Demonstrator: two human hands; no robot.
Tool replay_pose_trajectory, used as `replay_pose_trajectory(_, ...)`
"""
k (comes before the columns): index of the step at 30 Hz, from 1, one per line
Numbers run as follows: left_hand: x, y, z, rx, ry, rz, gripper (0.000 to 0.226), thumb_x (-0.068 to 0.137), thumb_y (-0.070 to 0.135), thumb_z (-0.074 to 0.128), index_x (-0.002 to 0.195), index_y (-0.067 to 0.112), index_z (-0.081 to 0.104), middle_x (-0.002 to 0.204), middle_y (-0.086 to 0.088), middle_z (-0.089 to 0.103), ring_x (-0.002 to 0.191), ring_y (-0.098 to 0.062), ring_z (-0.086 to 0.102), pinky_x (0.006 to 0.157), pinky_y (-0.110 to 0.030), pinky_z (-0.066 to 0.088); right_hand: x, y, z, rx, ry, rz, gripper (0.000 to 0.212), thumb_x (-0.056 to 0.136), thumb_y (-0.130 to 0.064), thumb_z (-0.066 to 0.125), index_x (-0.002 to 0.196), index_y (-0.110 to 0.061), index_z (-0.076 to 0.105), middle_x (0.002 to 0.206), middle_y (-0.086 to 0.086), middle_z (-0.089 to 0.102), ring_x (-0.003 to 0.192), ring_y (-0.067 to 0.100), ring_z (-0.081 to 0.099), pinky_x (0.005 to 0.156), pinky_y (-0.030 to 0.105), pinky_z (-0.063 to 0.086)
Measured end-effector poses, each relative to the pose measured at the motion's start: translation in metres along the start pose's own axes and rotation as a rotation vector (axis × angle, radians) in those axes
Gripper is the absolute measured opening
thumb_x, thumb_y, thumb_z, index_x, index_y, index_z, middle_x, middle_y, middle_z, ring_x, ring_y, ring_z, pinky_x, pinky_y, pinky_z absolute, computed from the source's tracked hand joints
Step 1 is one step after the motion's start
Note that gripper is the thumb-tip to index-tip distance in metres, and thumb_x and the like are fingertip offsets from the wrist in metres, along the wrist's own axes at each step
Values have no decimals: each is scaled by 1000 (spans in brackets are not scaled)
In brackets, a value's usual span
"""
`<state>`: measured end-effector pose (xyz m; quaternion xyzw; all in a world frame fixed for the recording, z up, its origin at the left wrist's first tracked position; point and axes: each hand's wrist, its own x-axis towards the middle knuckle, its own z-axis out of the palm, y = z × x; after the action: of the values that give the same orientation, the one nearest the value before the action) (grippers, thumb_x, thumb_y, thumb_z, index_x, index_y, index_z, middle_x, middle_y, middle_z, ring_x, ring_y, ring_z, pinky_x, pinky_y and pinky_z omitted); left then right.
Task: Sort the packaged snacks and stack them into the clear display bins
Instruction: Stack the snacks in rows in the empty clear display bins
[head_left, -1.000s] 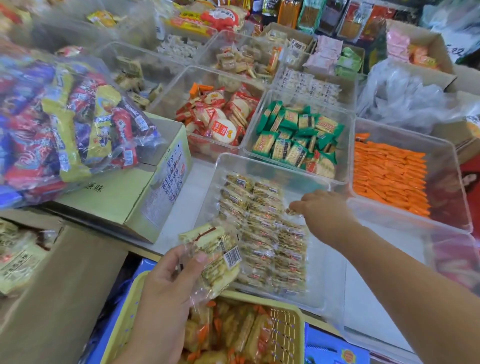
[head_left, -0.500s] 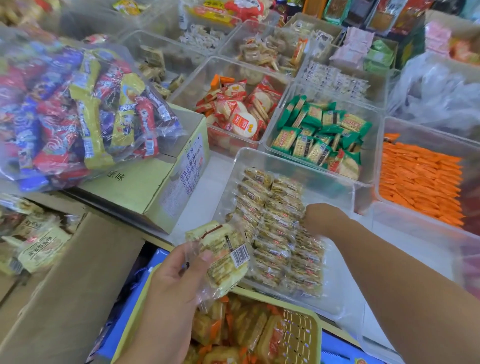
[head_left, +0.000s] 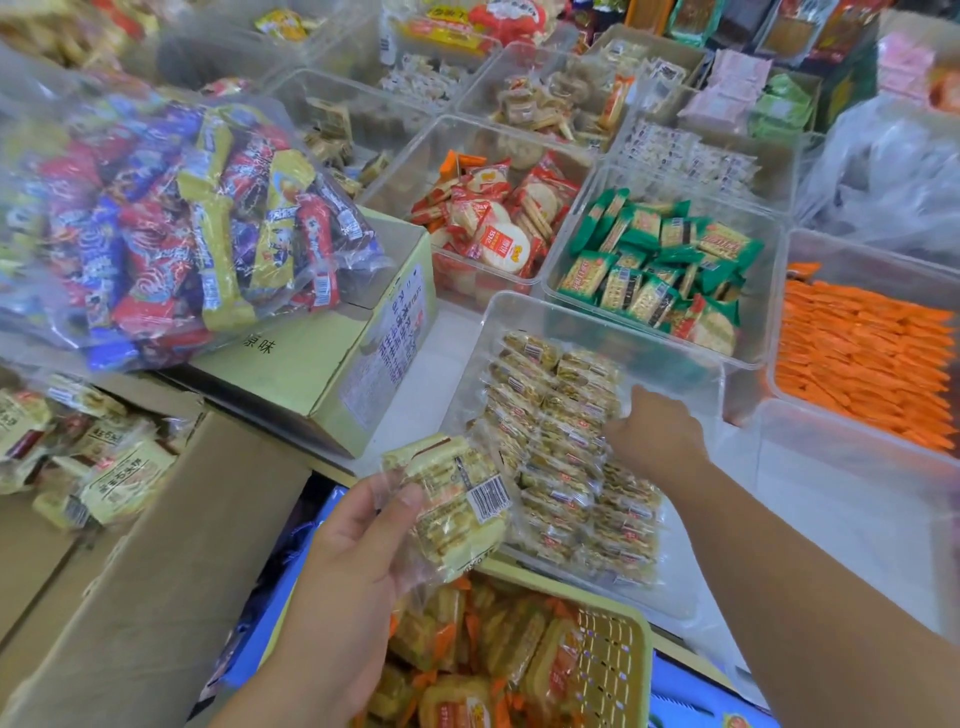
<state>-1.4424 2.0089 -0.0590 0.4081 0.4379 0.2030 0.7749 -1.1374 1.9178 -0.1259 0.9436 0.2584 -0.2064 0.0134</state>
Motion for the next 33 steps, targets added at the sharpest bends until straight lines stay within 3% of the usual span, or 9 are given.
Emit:
replay_pose_trajectory(5,-1,0,14,10,93,-22,39,69,41,79,98,15,76,104,-17,74,84,-34,66,65,-42,62,-115,-22,-20,642,174,-477,60,86,-61,67,141,-45,49,133,-20,56,114,-2,57,89,21,53)
replay_pose_trajectory(9,-10,2,34,150,-46,15,31,67,46,82,79,19,74,84,-5,73,67,-20,65,61,-39,59,-184,-33,-8,411,99,-694,102,68,-85,64,153,-51,21,161,-22,23,146,0,25,111,26,31)
replay_pose_trajectory(12,-18,3,46,278,-103,50,46,67,65,84,80,22,75,73,-2,68,60,-16,60,52,-27,52,-196,-28,-3,413,123,-623,94,73,-62,67,155,-49,24,166,-22,11,151,3,17,118,28,29)
replay_pose_trajectory(15,-23,5,48,329,-98,8,60,67,81,64,99,33,80,84,-21,72,69,-32,59,62,-38,61,-204,-16,-3,638,73,-574,82,72,-47,62,150,-45,39,160,-26,29,146,-8,27,115,16,30)
replay_pose_trajectory(18,-26,7,46,347,-69,-1,47,78,78,64,100,39,80,85,-4,78,70,-31,66,67,-41,65,-208,-4,-7,1192,-84,-365,58,65,-41,64,123,-42,66,124,-18,69,108,-1,64,86,17,51)
replay_pose_trajectory(21,-26,7,42,420,-3,42,28,82,61,72,94,37,79,72,19,72,63,-11,65,74,-48,65,-203,4,-9,1840,-404,-67,58,63,-31,60,117,-11,67,112,10,75,84,25,69,61,30,45)
replay_pose_trajectory(24,-27,6,40,468,-59,49,49,65,75,71,99,41,77,86,19,75,67,-10,65,76,-41,64,-203,2,-8,1829,-525,-64,61,70,-25,56,127,-3,59,114,22,72,83,28,68,60,32,43)
replay_pose_trajectory(29,-29,7,49,316,-254,-26,31,85,58,73,100,31,78,104,-4,79,93,-24,77,74,-38,64,-212,-7,-12,1614,-532,-96,50,63,-38,65,103,-10,75,92,16,75,71,23,67,56,30,43)
replay_pose_trajectory(33,-24,6,56,329,-135,21,15,89,34,75,86,20,75,94,-17,75,79,-26,75,63,-47,64,-214,-14,-9,1271,-123,-115,49,69,-62,68,108,-33,71,92,-14,75,81,6,70,70,26,57)
